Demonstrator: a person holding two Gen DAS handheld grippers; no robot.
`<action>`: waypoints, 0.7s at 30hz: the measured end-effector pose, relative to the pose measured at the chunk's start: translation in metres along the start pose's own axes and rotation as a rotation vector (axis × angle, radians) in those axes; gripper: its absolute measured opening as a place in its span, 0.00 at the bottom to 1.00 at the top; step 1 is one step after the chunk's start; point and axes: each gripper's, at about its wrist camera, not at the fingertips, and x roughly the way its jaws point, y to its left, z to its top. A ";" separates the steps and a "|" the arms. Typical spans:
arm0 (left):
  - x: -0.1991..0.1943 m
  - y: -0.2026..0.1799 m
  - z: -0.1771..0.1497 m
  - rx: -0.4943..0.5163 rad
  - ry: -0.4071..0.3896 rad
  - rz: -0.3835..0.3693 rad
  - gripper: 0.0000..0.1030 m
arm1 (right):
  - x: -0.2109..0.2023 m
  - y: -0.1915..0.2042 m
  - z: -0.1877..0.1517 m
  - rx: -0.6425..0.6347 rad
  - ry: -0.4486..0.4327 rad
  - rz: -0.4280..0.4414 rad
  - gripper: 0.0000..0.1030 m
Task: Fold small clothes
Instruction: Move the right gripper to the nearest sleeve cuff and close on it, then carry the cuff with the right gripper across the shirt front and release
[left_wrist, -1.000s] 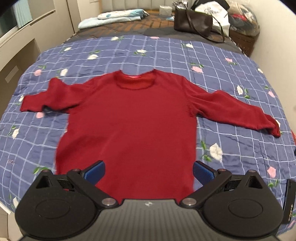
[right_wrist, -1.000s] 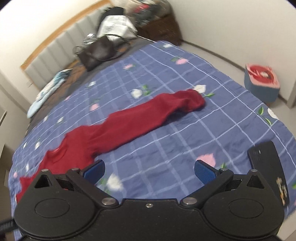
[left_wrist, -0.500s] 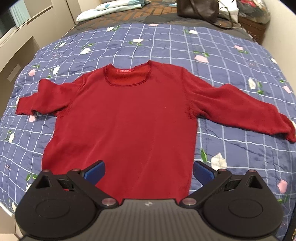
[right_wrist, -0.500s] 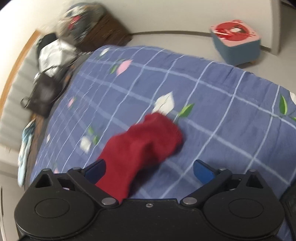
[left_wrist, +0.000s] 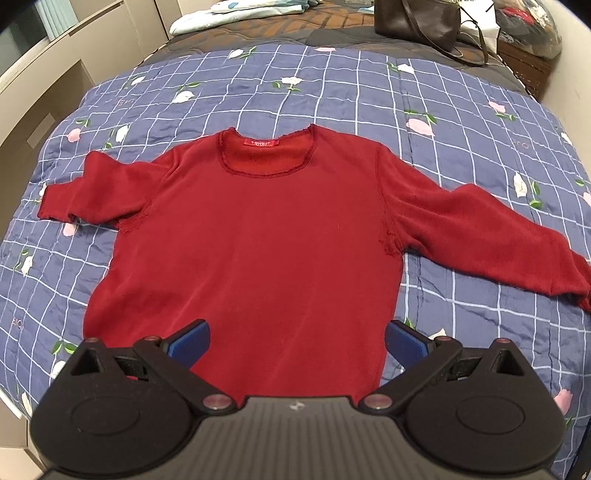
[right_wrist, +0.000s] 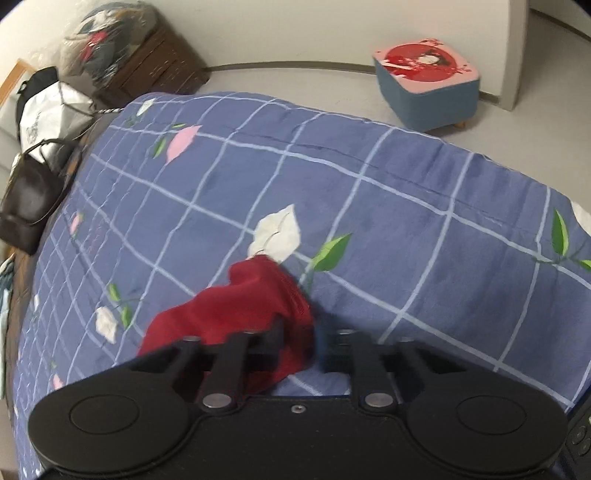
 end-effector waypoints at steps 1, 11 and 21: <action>-0.001 0.000 0.001 -0.002 -0.002 -0.001 1.00 | -0.003 0.001 0.001 -0.002 -0.002 0.013 0.07; -0.022 0.011 0.015 -0.022 -0.059 -0.043 1.00 | -0.065 0.040 0.017 -0.167 -0.129 0.090 0.06; -0.009 0.058 0.033 -0.068 -0.069 -0.091 1.00 | -0.133 0.155 -0.031 -0.470 -0.162 0.295 0.06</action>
